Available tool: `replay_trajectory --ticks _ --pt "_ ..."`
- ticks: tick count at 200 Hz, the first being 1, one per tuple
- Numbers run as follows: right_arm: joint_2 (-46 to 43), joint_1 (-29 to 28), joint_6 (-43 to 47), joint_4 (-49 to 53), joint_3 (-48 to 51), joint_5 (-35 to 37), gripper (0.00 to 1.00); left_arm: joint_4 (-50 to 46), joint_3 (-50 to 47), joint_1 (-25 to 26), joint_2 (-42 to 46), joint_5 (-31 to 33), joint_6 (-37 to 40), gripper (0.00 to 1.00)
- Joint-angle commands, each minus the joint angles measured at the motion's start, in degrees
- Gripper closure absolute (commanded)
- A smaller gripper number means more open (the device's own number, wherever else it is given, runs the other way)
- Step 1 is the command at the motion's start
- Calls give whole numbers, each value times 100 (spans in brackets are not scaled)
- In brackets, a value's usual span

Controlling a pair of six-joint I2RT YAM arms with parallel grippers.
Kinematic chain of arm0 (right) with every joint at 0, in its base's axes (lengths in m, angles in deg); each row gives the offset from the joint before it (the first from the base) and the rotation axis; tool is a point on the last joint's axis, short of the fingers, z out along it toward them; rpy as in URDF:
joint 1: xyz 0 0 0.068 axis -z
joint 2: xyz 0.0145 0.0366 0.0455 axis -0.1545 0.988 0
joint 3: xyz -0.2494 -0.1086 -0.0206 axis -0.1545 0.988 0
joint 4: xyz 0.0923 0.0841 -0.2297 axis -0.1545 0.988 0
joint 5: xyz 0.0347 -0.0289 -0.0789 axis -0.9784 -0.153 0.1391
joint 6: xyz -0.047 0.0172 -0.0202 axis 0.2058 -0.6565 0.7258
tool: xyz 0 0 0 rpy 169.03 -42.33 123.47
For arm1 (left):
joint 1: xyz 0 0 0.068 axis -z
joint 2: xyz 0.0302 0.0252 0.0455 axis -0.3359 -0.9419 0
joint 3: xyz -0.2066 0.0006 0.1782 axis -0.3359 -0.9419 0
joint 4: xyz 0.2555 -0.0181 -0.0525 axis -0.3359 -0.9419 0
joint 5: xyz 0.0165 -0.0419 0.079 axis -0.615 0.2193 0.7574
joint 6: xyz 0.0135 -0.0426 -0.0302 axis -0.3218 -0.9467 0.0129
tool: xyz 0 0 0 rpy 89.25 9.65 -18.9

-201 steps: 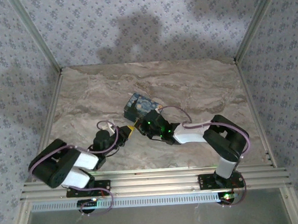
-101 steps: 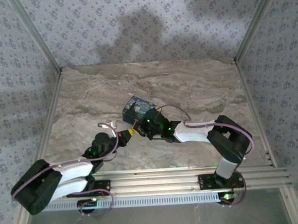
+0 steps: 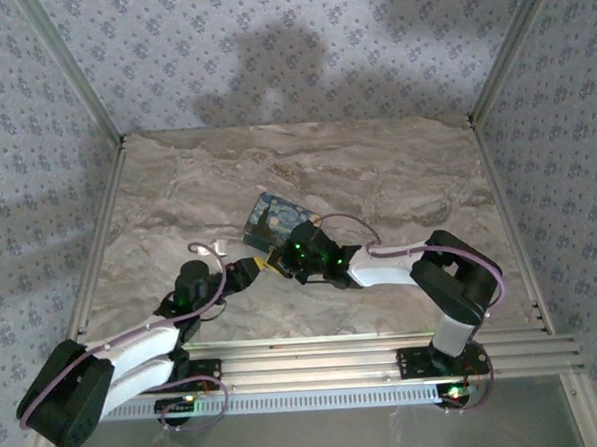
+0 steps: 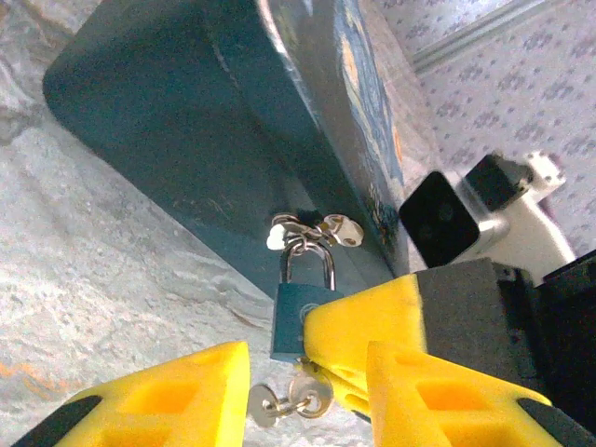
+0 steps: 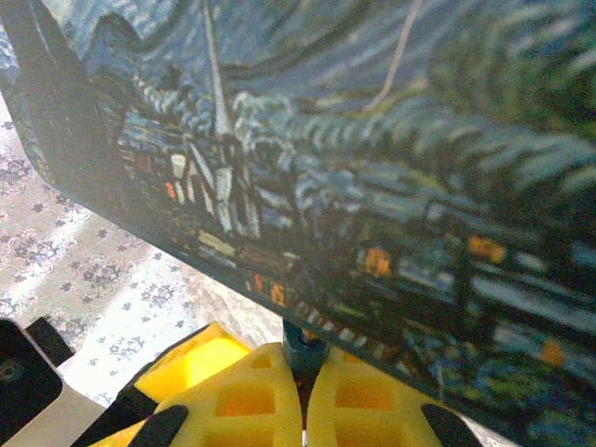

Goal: Unlock a padlock with a key

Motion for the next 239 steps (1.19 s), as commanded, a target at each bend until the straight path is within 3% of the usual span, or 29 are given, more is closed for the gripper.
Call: replay_trajectory --ticks 1,26,58,115,188,239 --pt "31 -11 -180 82 141 73 100 199 -186 -29 190 -228 -1247 63" --pt "-20 -11 -250 46 159 254 100 116 -225 -33 222 -203 -2005 68" --pt "-89 -21 -309 -34 183 537 100 453 -330 -29 75 -203 -2882 68" --pt "-22 -47 -500 -311 190 834 100 663 -131 -20 -181 -168 -3722 64" --pt "119 -38 -656 -518 57 969 100 2692 200 42 -1946 -184 -4208 68" --pt "180 5 -711 -603 64 1009 100 3129 242 95 -2451 -172 -4470 70"
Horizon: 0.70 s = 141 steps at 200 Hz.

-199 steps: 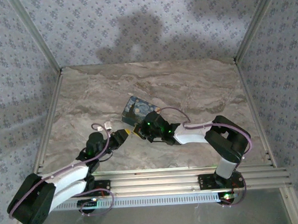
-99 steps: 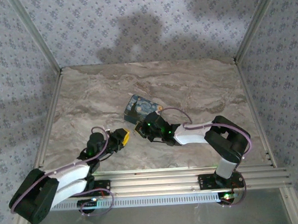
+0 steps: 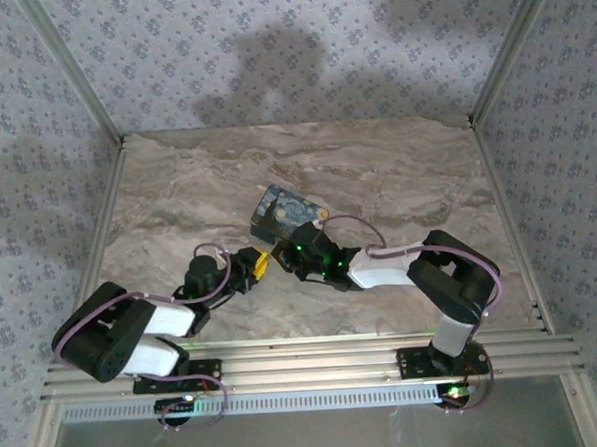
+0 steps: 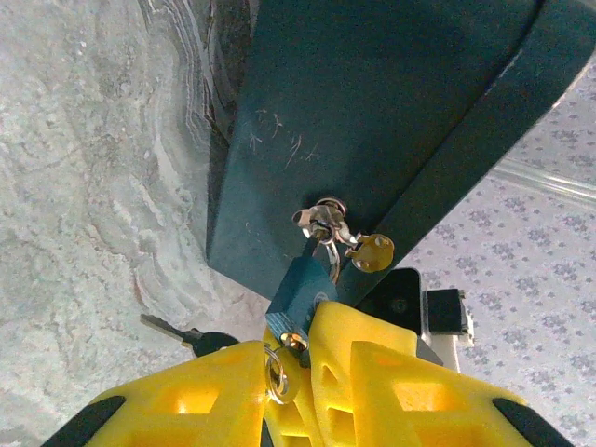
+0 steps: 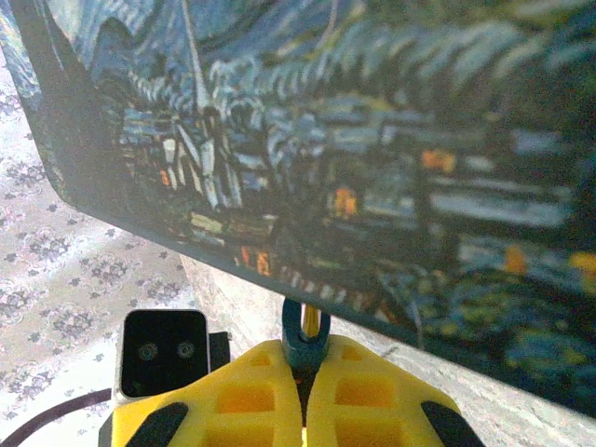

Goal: Unlock a padlock with a key

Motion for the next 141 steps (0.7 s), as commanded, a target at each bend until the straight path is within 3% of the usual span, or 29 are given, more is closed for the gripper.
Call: replay_trajectory --ticks 1,52,112,141 --pt "108 19 -189 -152 -57 129 100 629 93 67 -117 8 -195 70" --pt "143 41 -251 -271 -63 175 100 1194 152 161 -709 73 -430 70" --pt "121 55 -361 -407 11 117 100 1853 258 316 -1338 201 -437 98" --pt "91 78 -314 -348 18 21 100 1845 251 308 -1332 190 -169 100"
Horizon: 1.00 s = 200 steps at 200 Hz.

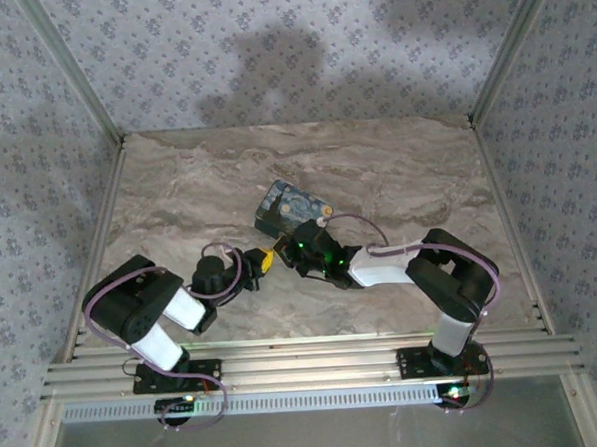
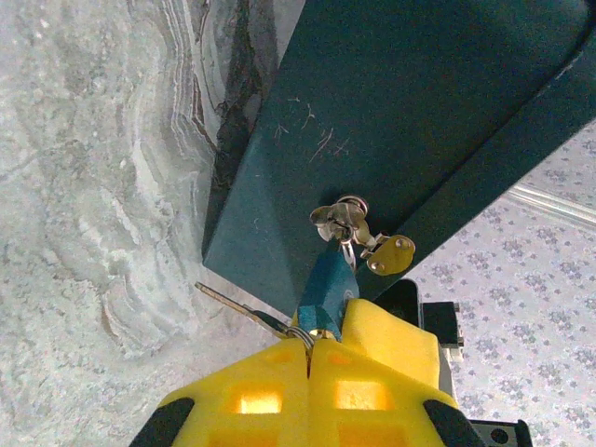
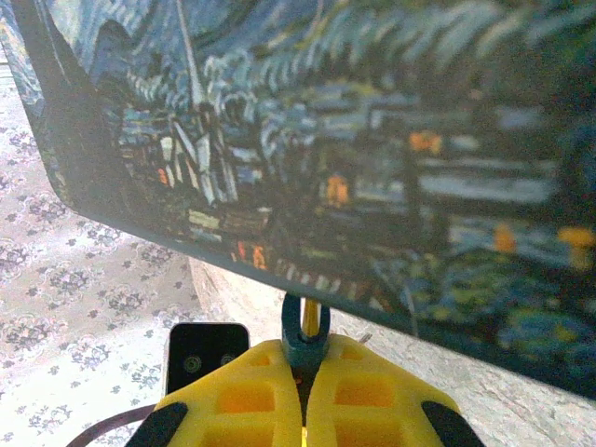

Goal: Unlock a padlock with a key

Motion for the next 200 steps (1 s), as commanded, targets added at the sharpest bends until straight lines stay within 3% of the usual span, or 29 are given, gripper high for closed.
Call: replay_trajectory --ticks 1,17,37,67,96,134,170,200 --pt "38 -26 -135 -196 12 -194 100 387 124 85 -34 -82 324 100" --pt "-38 2 4 53 -36 -338 100 295 176 76 -101 -240 724 100" --pt "-180 54 473 849 -184 -632 100 120 332 89 -240 -519 1782 100" --pt "-200 177 1097 1781 -340 -1264 100 -77 298 222 -349 -242 3581 100" --pt "-142 197 1416 2151 -334 -1562 99 -469 504 451 -518 -102 4692 100" --pt "-164 221 1484 2269 -245 -1446 86 399 416 580 -1409 176 5009 100" --pt "-314 264 1496 2350 -80 -1230 64 401 518 696 -1751 319 5170 100" --pt "-495 322 1506 2482 49 -1031 53 400 502 718 -1727 484 5254 100"
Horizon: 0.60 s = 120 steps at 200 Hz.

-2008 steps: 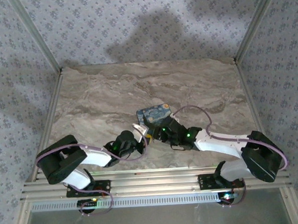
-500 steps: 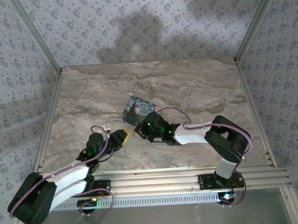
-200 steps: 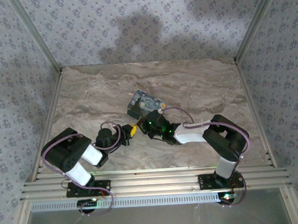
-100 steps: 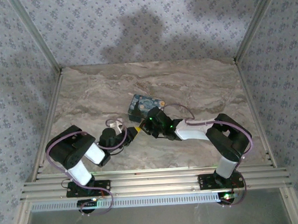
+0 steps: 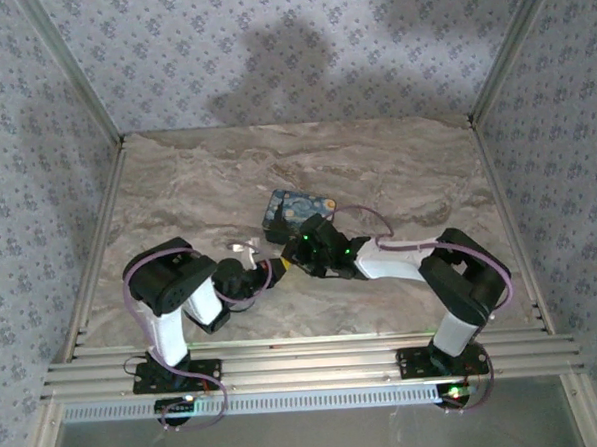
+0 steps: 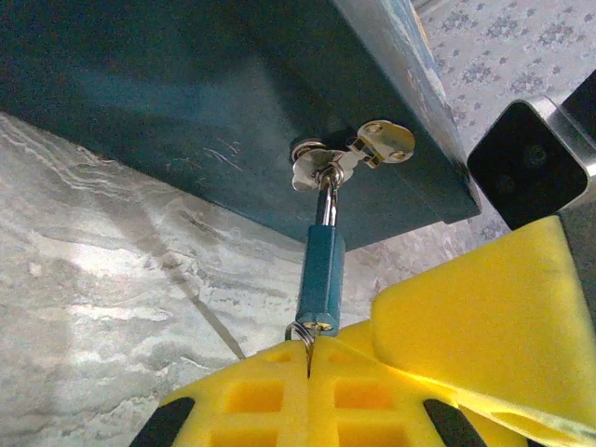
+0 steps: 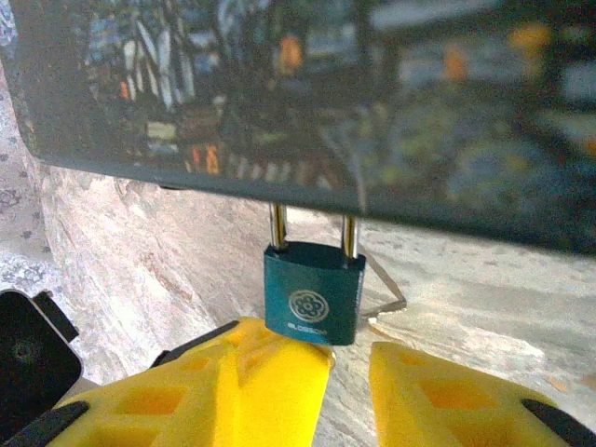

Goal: Unlock a padlock with a key

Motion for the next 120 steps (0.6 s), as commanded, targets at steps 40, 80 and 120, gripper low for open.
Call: replay_trajectory --ticks 40,80,120 --pt "-361 55 -222 701 283 -85 44 -397 125 80 -391 286 332 100" --pt "-757 175 -206 930 302 302 42 -479 121 252 -386 496 649 100" --pt "-839 238 -254 627 294 496 42 -438 127 313 -438 532 718 100"
